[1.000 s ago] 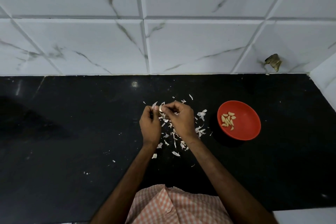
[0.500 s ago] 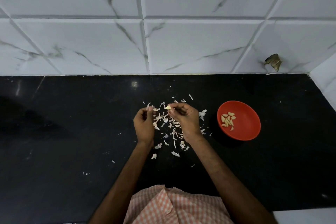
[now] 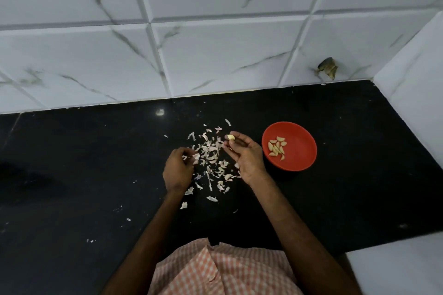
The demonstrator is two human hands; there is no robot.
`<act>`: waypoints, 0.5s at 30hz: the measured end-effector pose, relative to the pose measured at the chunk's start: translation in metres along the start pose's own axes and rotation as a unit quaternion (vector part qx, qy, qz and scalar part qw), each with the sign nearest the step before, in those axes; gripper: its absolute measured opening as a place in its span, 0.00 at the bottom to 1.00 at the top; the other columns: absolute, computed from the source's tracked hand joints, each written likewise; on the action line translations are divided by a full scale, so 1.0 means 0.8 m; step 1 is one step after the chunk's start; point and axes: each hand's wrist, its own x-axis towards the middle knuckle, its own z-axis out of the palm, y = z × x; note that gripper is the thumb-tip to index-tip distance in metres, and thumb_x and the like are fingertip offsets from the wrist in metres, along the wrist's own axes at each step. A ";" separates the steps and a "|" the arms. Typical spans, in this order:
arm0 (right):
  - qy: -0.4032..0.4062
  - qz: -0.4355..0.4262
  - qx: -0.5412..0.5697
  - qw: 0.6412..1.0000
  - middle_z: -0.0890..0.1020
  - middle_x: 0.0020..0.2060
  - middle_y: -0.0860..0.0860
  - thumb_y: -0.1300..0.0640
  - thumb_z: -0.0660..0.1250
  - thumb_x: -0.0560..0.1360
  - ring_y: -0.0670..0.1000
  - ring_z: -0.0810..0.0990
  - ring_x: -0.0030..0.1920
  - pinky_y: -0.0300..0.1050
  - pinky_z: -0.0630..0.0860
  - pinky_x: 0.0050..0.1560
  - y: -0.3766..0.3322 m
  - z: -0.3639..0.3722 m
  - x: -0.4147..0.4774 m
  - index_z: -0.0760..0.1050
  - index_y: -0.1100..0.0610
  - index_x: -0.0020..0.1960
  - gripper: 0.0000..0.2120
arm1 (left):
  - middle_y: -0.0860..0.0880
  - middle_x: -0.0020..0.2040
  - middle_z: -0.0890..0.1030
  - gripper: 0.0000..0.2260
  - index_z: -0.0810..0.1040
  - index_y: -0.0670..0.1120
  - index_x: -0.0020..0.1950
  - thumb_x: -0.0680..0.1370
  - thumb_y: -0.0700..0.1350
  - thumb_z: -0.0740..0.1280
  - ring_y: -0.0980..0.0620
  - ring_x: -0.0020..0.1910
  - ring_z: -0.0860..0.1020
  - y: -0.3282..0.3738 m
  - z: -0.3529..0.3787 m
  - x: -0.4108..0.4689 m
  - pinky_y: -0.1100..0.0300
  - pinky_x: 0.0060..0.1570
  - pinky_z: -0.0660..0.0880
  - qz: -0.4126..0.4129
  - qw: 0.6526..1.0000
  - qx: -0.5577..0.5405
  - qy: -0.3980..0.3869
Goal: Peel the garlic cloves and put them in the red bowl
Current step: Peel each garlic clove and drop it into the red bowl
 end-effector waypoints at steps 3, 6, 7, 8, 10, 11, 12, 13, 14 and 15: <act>0.086 -0.101 -0.179 0.975 0.85 0.53 0.57 0.67 0.71 0.76 0.52 0.86 0.50 0.44 0.84 0.47 -0.026 -0.065 0.017 0.79 0.59 0.58 0.11 | 0.56 0.53 0.82 0.04 0.81 0.53 0.53 0.80 0.51 0.69 0.56 0.47 0.79 -0.004 0.007 -0.003 0.54 0.45 0.76 -0.002 0.999 0.034 -0.004; 0.165 -0.178 -0.395 0.886 0.85 0.53 0.57 0.65 0.73 0.76 0.53 0.85 0.50 0.41 0.83 0.47 -0.044 -0.132 0.035 0.80 0.57 0.57 0.11 | 0.53 0.55 0.83 0.08 0.82 0.51 0.57 0.84 0.47 0.63 0.51 0.51 0.80 -0.013 0.009 -0.011 0.53 0.47 0.73 0.009 0.997 0.071 -0.013; 0.174 -0.182 -0.449 0.858 0.85 0.54 0.56 0.65 0.73 0.76 0.51 0.84 0.51 0.33 0.79 0.47 -0.049 -0.147 0.037 0.80 0.59 0.58 0.11 | 0.53 0.57 0.82 0.08 0.81 0.51 0.59 0.83 0.45 0.63 0.51 0.54 0.79 -0.018 0.011 -0.013 0.52 0.48 0.75 0.030 0.996 0.078 -0.020; 0.173 -0.182 -0.490 0.835 0.84 0.55 0.56 0.65 0.72 0.77 0.49 0.82 0.52 0.27 0.74 0.46 -0.053 -0.159 0.039 0.80 0.61 0.59 0.11 | 0.54 0.58 0.81 0.09 0.80 0.52 0.60 0.83 0.45 0.64 0.51 0.56 0.79 -0.020 0.014 -0.017 0.52 0.49 0.76 0.057 0.994 0.085 -0.036; 0.160 -0.175 -0.555 0.797 0.84 0.57 0.56 0.63 0.71 0.78 0.49 0.81 0.54 0.29 0.71 0.49 -0.056 -0.169 0.043 0.80 0.62 0.61 0.12 | 0.54 0.59 0.78 0.10 0.79 0.54 0.63 0.82 0.48 0.66 0.53 0.56 0.77 -0.020 0.022 -0.027 0.52 0.51 0.77 0.096 0.985 0.097 -0.101; 0.151 -0.167 -0.585 0.779 0.84 0.58 0.55 0.63 0.71 0.78 0.50 0.81 0.56 0.34 0.71 0.52 -0.055 -0.169 0.045 0.80 0.61 0.62 0.12 | 0.55 0.59 0.77 0.12 0.78 0.55 0.64 0.81 0.51 0.67 0.55 0.55 0.77 -0.019 0.028 -0.032 0.52 0.52 0.78 0.111 0.979 0.105 -0.136; 0.140 -0.159 -0.612 0.762 0.84 0.58 0.55 0.63 0.70 0.78 0.52 0.82 0.58 0.38 0.72 0.55 -0.052 -0.170 0.049 0.80 0.61 0.62 0.13 | 0.55 0.59 0.76 0.13 0.77 0.56 0.66 0.81 0.53 0.66 0.56 0.55 0.77 -0.015 0.035 -0.038 0.52 0.52 0.79 0.128 0.971 0.119 -0.162; 0.130 -0.152 -0.635 0.746 0.83 0.59 0.55 0.63 0.69 0.79 0.54 0.82 0.59 0.42 0.74 0.58 -0.048 -0.170 0.051 0.80 0.60 0.64 0.14 | 0.55 0.59 0.76 0.14 0.76 0.57 0.67 0.81 0.55 0.66 0.56 0.55 0.77 -0.010 0.043 -0.044 0.51 0.52 0.79 0.146 0.964 0.136 -0.177; 0.123 -0.146 -0.650 0.735 0.83 0.60 0.56 0.64 0.68 0.79 0.55 0.81 0.60 0.47 0.75 0.60 -0.044 -0.169 0.054 0.79 0.60 0.65 0.15 | 0.55 0.59 0.76 0.16 0.76 0.58 0.68 0.81 0.57 0.65 0.56 0.56 0.76 -0.005 0.051 -0.049 0.51 0.52 0.79 0.160 0.959 0.147 -0.184; 0.120 -0.142 -0.665 0.723 0.83 0.61 0.56 0.65 0.68 0.79 0.56 0.80 0.61 0.51 0.76 0.62 -0.043 -0.168 0.055 0.79 0.59 0.66 0.17 | 0.55 0.60 0.76 0.16 0.76 0.58 0.68 0.81 0.58 0.65 0.55 0.58 0.76 0.000 0.059 -0.052 0.51 0.51 0.79 0.170 0.956 0.151 -0.186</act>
